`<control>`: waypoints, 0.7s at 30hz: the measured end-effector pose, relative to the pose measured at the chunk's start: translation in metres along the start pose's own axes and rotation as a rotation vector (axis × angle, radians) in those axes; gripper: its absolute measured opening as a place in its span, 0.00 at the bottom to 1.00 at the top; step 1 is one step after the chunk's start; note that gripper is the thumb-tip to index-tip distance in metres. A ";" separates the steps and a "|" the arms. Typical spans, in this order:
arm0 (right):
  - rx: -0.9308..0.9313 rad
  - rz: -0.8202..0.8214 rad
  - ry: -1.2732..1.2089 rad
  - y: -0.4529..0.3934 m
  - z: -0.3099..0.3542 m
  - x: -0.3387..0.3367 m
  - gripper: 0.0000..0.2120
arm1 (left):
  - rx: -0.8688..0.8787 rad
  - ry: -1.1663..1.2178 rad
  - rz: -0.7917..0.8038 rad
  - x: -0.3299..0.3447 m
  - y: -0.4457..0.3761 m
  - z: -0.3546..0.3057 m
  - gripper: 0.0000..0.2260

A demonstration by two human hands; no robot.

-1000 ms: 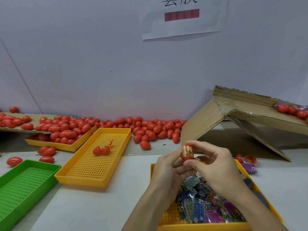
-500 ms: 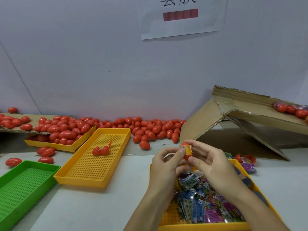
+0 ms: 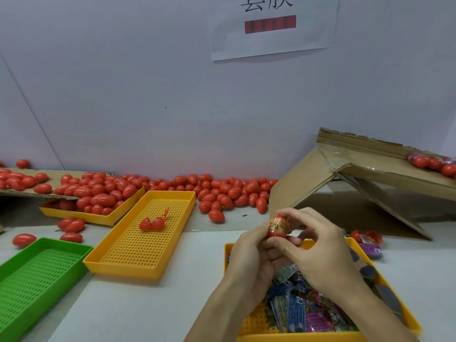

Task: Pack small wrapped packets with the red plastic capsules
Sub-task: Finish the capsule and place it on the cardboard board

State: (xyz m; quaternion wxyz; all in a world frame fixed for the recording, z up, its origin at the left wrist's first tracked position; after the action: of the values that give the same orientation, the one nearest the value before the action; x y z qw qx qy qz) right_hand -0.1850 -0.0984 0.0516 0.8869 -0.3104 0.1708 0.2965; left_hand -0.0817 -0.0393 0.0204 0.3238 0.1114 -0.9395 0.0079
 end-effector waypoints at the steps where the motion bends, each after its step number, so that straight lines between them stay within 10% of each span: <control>1: 0.002 0.004 -0.001 0.000 -0.001 0.000 0.26 | -0.002 0.018 -0.009 -0.001 0.000 0.001 0.16; 11: 0.148 -0.005 -0.225 -0.003 -0.021 0.001 0.11 | 0.155 0.037 -0.241 -0.022 -0.002 -0.018 0.15; 21: 0.292 0.018 -0.086 -0.004 -0.045 0.008 0.12 | 0.052 -0.525 -0.215 0.057 -0.092 -0.074 0.13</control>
State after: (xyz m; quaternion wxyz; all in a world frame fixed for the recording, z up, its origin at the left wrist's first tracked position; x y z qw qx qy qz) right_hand -0.1822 -0.1268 0.0157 0.9264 -0.1633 0.1767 0.2896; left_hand -0.0605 -0.1344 0.1086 0.0655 0.2168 -0.9735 -0.0317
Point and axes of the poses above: each hand's wrist, its own y-axis away from the middle knuckle, its own x-axis out of the palm, z = x × y, the point moved 5 cm from there along -y, towards the middle knuckle, and after that the axes turned 9 degrees about z, right-handed, at the moved point
